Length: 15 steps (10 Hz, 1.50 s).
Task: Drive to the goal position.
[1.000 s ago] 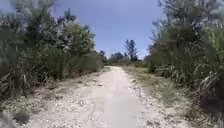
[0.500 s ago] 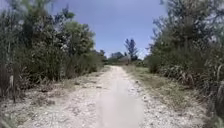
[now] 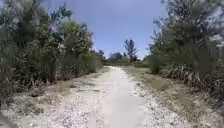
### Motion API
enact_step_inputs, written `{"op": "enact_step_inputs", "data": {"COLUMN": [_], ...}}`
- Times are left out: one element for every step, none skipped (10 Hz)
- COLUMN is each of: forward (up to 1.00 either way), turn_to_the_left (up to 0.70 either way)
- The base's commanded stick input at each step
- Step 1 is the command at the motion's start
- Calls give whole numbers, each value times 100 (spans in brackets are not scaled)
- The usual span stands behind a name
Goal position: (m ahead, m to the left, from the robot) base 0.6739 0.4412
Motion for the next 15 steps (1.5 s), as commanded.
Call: {"op": "enact_step_inputs", "data": {"forward": [50, 50, 50, 50, 50, 50, 50, 50, 50, 50, 50, 50, 50, 50, 50], "turn_to_the_left": [0, 0, 0, 0, 0, 0, 0, 0, 0, 0, 0, 0, 0, 0, 0]}}
